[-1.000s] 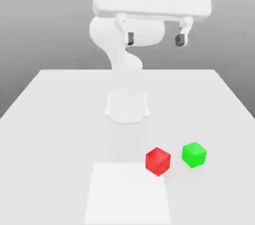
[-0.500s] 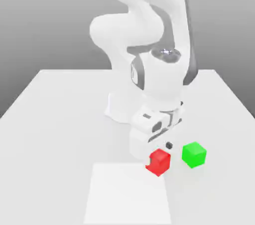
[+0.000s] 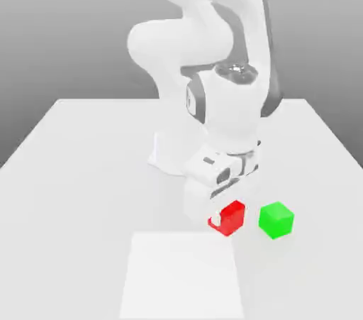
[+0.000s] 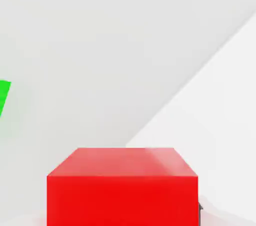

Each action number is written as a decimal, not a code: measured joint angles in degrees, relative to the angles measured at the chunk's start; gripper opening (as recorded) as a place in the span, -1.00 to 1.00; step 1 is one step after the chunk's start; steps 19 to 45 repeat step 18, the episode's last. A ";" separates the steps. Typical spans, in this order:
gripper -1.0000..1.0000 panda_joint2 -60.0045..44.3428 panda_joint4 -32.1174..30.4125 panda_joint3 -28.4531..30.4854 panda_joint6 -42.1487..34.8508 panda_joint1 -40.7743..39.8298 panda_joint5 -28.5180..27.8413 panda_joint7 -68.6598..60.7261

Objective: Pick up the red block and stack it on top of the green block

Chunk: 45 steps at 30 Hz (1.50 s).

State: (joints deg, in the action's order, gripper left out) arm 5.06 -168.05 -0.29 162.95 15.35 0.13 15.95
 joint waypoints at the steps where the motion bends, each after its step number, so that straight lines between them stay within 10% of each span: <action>1: -1.00 1.44 0.04 -0.99 -1.46 1.06 0.55 1.07; 7: -1.00 7.51 1.13 -9.71 -8.51 9.90 5.03 10.30; 14: -1.00 -4.31 1.79 -10.98 2.55 9.64 -0.32 15.85; 15: 1.00 -6.05 1.86 -10.71 4.16 9.57 -1.52 16.67; 45: 1.00 -6.05 1.86 -10.71 4.16 9.33 -1.52 16.67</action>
